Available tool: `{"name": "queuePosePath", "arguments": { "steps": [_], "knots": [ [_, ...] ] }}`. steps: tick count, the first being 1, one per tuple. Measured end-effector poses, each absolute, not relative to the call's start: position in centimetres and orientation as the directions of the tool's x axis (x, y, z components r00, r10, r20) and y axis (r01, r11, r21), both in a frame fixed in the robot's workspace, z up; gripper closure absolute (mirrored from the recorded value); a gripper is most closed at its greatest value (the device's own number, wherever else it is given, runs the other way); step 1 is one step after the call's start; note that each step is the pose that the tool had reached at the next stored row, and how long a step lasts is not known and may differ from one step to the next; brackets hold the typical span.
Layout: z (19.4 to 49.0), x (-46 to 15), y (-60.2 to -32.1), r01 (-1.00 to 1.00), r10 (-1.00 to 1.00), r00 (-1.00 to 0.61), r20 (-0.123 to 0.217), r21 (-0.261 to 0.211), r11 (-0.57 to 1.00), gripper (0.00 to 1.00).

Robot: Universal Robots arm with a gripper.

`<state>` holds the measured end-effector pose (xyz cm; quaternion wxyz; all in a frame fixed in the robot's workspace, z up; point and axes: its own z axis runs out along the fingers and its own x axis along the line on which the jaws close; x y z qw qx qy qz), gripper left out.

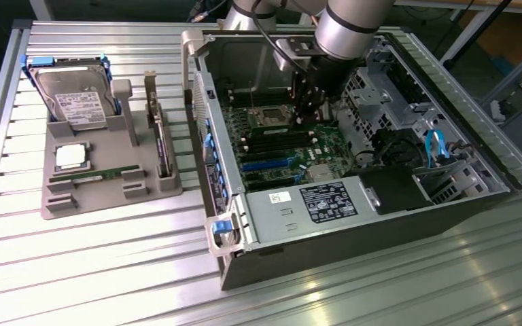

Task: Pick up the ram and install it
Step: 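Insert the ram into the slot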

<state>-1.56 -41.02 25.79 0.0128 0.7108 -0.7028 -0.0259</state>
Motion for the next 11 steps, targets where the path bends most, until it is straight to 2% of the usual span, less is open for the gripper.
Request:
{"name": "queuePosePath", "arguments": {
  "steps": [11],
  "knots": [
    [25.77,-1.56,-41.85,-0.998,-1.000,0.011,-0.019,0.055,-0.012,0.88]
  ]
}}
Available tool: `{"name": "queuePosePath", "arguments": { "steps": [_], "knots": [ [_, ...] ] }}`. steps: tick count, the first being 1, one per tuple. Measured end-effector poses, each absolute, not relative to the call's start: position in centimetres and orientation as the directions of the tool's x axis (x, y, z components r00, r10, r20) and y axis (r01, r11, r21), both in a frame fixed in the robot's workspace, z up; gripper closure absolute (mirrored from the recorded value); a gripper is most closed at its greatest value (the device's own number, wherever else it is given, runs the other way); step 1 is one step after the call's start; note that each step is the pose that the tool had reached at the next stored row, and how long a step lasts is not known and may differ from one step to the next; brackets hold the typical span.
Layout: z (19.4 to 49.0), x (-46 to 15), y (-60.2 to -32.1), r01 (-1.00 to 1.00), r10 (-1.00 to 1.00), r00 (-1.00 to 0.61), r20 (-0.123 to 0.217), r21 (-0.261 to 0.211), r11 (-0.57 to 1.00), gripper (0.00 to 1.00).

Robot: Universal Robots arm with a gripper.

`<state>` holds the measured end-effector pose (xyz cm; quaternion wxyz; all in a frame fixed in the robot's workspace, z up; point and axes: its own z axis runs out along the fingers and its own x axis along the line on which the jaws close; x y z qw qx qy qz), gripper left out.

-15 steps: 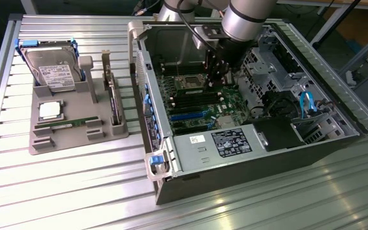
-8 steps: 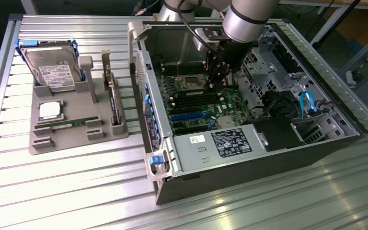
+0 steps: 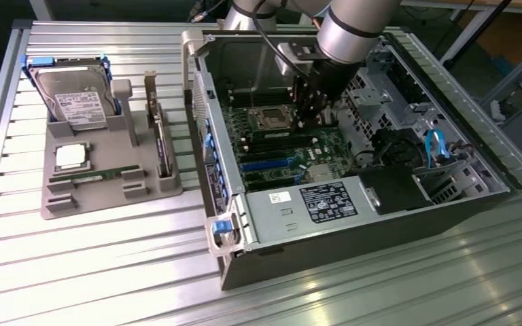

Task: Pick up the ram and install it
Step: 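Insert the ram into the slot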

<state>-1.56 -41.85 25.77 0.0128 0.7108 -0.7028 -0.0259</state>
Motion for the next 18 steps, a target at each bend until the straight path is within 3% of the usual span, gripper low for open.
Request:
{"name": "queuePosePath", "arguments": {
  "steps": [18],
  "knots": [
    [24.5,-1.6,-41.9,-0.999,-1.000,0.011,-0.019,0.042,-0.012,0.88]
  ]
}}
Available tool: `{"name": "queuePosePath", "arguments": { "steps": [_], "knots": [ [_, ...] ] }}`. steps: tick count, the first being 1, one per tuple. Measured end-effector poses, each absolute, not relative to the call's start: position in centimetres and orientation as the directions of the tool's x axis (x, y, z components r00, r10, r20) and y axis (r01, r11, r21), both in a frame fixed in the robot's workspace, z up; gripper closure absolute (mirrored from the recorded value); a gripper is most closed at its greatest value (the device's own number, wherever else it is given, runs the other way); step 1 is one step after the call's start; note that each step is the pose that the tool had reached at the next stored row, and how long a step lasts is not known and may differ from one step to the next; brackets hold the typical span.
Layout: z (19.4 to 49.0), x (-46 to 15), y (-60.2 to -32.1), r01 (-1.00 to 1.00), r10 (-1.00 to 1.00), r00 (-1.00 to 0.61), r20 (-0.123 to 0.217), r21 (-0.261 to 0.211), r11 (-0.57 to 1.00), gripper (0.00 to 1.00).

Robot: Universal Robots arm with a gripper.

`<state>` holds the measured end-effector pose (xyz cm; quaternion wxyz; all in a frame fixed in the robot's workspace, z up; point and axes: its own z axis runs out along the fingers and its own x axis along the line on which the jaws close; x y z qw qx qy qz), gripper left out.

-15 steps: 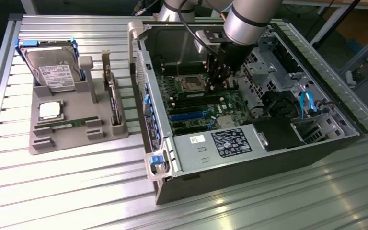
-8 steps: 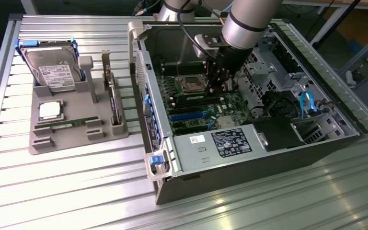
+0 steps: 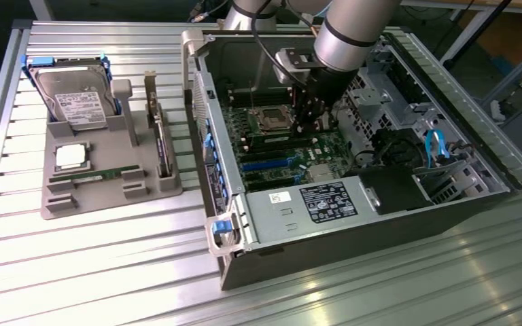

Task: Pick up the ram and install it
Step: 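Insert the ram into the slot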

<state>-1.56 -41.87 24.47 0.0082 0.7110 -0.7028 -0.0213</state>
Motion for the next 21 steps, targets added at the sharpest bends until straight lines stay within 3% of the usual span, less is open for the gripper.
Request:
{"name": "queuePosePath", "arguments": {
  "steps": [21],
  "knots": [
    [24.31,-1.58,-41.87,-0.999,-1.000,-0.002,-0.019,0.041,0.001,0.88]
  ]
}}
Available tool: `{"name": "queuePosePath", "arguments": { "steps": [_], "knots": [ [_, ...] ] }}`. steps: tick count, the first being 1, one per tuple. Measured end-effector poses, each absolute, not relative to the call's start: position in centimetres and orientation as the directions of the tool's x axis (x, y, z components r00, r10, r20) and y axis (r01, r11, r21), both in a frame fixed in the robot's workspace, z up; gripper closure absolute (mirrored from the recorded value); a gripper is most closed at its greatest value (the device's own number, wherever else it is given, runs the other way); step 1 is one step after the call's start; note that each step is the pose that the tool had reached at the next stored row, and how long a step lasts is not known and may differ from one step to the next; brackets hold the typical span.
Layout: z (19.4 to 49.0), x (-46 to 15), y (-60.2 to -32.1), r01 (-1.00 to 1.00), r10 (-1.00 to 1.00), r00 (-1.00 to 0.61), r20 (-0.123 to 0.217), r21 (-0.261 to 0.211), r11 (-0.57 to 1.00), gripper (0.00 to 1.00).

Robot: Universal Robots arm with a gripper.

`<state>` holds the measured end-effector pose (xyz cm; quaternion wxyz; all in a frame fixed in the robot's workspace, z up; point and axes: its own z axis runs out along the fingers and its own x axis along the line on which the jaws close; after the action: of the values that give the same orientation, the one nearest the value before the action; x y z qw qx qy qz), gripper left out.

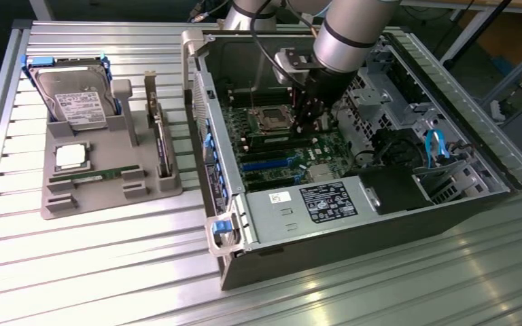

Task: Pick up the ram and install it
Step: 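Insert the ram into the slot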

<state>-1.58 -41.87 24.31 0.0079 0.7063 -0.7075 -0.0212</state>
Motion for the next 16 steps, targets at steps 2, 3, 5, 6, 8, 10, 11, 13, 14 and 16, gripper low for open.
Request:
{"name": "queuePosePath", "arguments": {
  "steps": [2,3,5,6,8,10,11,13,14,16],
  "knots": [
    [24.20,-1.59,-41.87,-0.999,-1.000,-0.002,-0.019,0.041,0.001,0.88],
    [24.15,-1.58,-41.87,-0.999,-1.000,-0.002,-0.019,0.041,0.001,0.88],
    [24.07,-1.59,-41.87,-0.999,-1.000,-0.002,-0.019,0.041,0.001,0.88],
    [23.97,-1.58,-41.87,-0.999,-1.000,-0.002,-0.019,0.041,0.001,0.88],
    [23.97,-1.59,-41.87,-0.999,-1.000,-0.002,-0.018,0.041,0.001,0.88],
    [23.96,-1.59,-41.87,-0.999,-1.000,-0.002,-0.019,0.041,0.001,0.88],
    [23.96,-1.62,-41.87,-0.999,-1.000,-0.002,-0.019,0.041,0.001,0.88],
    [23.96,-1.66,-41.86,-0.999,-1.000,-0.002,-0.019,0.041,0.001,0.88],
    [23.96,-1.66,-41.86,-0.999,-1.000,-0.002,-0.019,0.041,0.001,0.88],
    [23.96,-1.67,-41.86,-0.999,-1.000,-0.002,-0.019,0.041,0.001,0.88]
  ]
}}
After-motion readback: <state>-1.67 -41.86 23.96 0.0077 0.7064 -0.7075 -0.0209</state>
